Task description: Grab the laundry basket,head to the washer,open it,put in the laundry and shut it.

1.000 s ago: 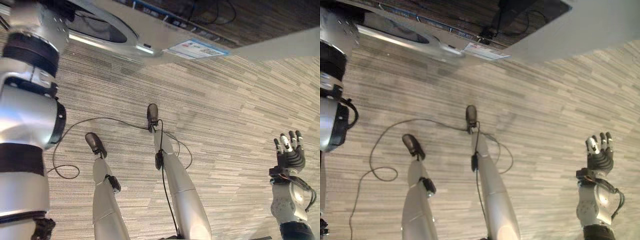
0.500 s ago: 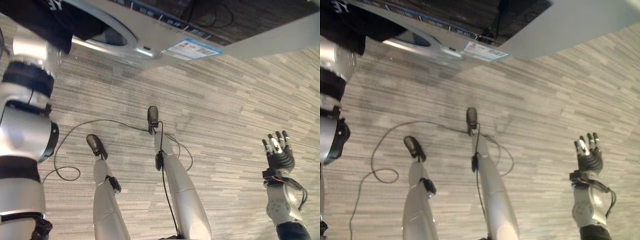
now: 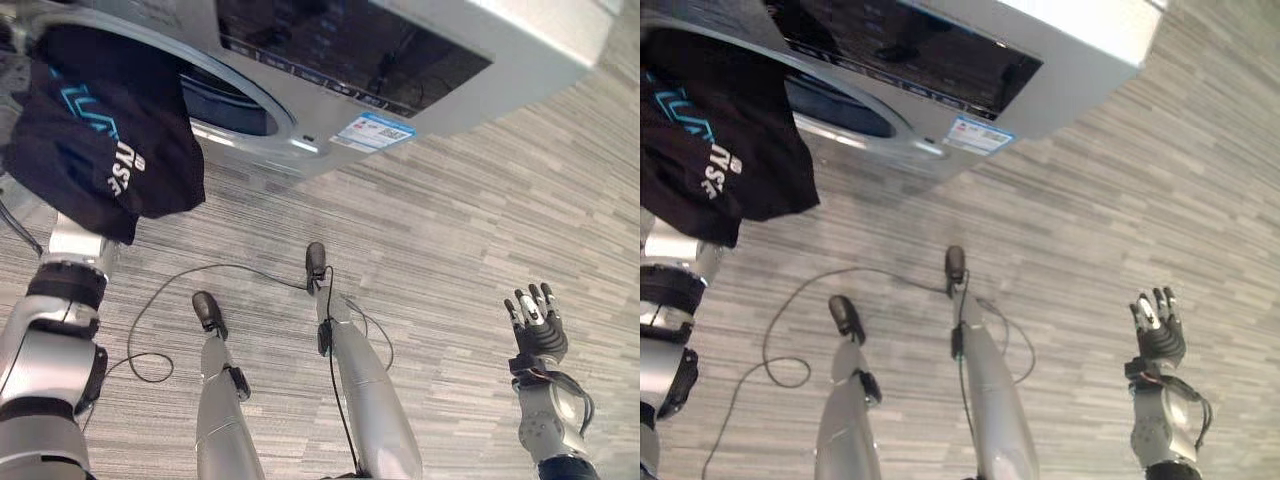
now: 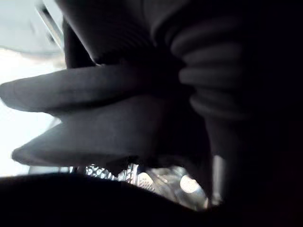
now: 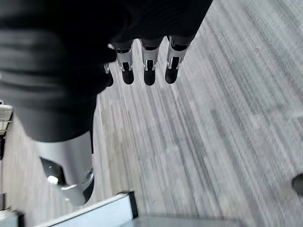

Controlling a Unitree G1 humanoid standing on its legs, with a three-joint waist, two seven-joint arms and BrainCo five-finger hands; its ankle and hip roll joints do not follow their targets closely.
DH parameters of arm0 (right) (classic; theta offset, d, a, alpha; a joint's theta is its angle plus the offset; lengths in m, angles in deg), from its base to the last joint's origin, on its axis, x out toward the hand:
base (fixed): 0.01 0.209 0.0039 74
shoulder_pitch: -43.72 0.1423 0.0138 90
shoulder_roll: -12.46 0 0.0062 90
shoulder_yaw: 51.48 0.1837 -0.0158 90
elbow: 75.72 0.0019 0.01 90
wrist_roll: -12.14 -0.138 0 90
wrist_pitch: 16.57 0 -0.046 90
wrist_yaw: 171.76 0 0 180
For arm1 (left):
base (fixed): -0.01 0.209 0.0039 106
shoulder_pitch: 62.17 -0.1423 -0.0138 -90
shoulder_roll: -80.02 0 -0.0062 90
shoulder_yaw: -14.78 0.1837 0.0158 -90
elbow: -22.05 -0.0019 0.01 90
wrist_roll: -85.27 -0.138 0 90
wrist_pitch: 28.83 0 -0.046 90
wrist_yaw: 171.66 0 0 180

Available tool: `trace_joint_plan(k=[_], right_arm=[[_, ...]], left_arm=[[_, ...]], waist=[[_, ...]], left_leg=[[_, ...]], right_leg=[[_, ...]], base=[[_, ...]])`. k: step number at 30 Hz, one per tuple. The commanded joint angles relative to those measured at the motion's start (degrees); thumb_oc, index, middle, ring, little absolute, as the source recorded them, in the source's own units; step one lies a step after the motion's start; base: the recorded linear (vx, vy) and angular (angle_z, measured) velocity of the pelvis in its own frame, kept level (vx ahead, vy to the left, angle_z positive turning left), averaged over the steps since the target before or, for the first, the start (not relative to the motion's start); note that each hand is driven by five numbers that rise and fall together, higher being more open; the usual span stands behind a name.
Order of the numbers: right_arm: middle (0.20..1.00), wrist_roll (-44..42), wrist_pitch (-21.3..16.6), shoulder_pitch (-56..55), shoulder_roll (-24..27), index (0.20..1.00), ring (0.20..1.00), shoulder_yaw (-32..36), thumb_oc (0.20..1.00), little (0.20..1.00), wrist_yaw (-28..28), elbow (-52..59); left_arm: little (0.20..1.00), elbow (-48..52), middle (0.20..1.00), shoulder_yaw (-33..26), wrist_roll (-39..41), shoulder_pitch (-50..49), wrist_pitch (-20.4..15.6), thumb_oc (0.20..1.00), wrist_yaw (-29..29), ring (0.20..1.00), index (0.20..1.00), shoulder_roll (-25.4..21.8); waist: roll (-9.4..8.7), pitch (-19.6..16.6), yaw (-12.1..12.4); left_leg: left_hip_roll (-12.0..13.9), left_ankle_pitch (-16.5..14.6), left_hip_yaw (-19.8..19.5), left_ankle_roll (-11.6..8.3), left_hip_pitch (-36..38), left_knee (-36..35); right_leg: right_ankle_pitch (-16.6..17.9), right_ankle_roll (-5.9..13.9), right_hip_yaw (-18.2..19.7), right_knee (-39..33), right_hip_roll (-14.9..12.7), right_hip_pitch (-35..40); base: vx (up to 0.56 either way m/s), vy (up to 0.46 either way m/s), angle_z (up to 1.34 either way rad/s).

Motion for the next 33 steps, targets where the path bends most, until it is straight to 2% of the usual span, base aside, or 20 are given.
trace_joint_plan(k=[1, 5, 15, 19, 20, 22, 24, 33], right_arm=[[1.000, 0.5, 0.8, -5.1, 3.0, 1.000, 1.000, 5.4, 1.000, 1.000, -0.2, 2.6], [1.000, 1.0, 1.0, -4.2, 5.5, 1.000, 1.000, 6.6, 1.000, 1.000, -0.3, 2.8], [1.000, 0.0, 1.0, -3.5, 4.1, 1.000, 1.000, 6.4, 1.000, 1.000, 0.1, 3.0], [1.000, -1.0, 0.1, -1.6, 5.1, 1.000, 1.000, 6.0, 1.000, 1.000, 1.5, 4.3], [1.000, -1.2, -0.1, -1.3, 5.2, 1.000, 1.000, 5.6, 1.000, 1.000, 1.7, 4.5], [1.000, -2.4, -1.2, 0.4, 5.8, 1.000, 1.000, 3.3, 1.000, 1.000, 3.4, 5.1], [1.000, -2.4, -2.2, 1.0, 6.0, 1.000, 1.000, 1.7, 1.000, 1.000, 4.4, 6.4], [1.000, -1.9, -4.9, 2.2, 5.3, 1.000, 1.000, -1.1, 1.000, 1.000, 7.1, 8.5]], left_arm=[[1.000, 5.7, 1.000, -3.0, 0.8, -1.9, -5.0, 1.000, 3.3, 1.000, 1.000, -0.4], [1.000, 6.5, 1.000, -1.8, 0.5, -1.4, -4.5, 1.000, 4.4, 1.000, 1.000, 1.6], [1.000, 5.4, 1.000, 0.0, 1.3, 2.9, -3.9, 1.000, 3.7, 1.000, 1.000, 7.9], [1.000, 1.6, 1.000, 2.5, 1.3, 7.7, -2.7, 1.000, 2.7, 1.000, 1.000, 10.6], [1.000, 0.3, 1.000, 2.9, 1.5, 9.0, -2.3, 1.000, 2.4, 1.000, 1.000, 11.3], [1.000, -10.8, 1.000, 2.6, 6.6, 17.1, -1.0, 1.000, 0.8, 1.000, 1.000, 15.5], [1.000, -19.1, 1.000, 1.2, 10.2, 22.9, 0.1, 1.000, -0.3, 1.000, 1.000, 15.9], [1.000, -28.8, 1.000, -0.1, 14.5, 34.5, 1.6, 1.000, -4.4, 1.000, 1.000, 14.7]], waist=[[2.38, -2.0, -1.9], [2.96, -1.7, -1.3], [2.67, -2.3, -1.7], [2.59, -1.5, -2.5], [2.46, -1.2, -2.8], [1.53, 0.0, -4.3], [0.64, 0.7, -5.5], [-1.28, 2.8, -8.0]], left_leg=[[0.2, -10.1, -2.9, 1.54, 2.7, 6.9], [-0.5, -9.5, -3.3, 1.69, 2.5, 6.4], [-0.4, -9.6, -3.4, 1.76, -0.5, 8.1], [0.1, -9.4, -3.1, 1.50, -1.5, 7.9], [0.2, -9.3, -2.9, 1.43, -1.5, 7.8], [1.2, -9.4, -2.3, 1.29, -2.4, 8.2], [1.8, -9.7, -2.1, 1.18, -2.9, 8.2], [3.5, -10.6, -1.9, 1.12, -5.9, 9.8]], right_leg=[[-10.3, 4.08, 4.2, 1.0, -0.4, 6.5], [-10.7, 3.86, 4.3, 1.6, -0.8, 6.3], [-11.2, 3.66, 4.8, 2.4, -0.4, 4.5], [-11.3, 3.93, 5.2, 2.4, 0.2, 3.0], [-11.4, 3.94, 5.2, 2.3, 0.3, 2.9], [-11.8, 3.99, 5.7, 2.8, 1.4, 1.0], [-11.8, 4.26, 6.1, 3.0, 2.1, -0.3], [-12.2, 4.44, 6.3, 3.9, 3.7, -4.4]], base=[[0.00, 0.065, 0.09], [-0.05, 0.059, 0.14], [-0.02, -0.012, 0.02], [0.01, -0.046, -0.07], [0.05, -0.077, -0.13], [0.06, -0.101, -0.16], [0.05, -0.068, -0.11], [0.04, -0.059, -0.15]])
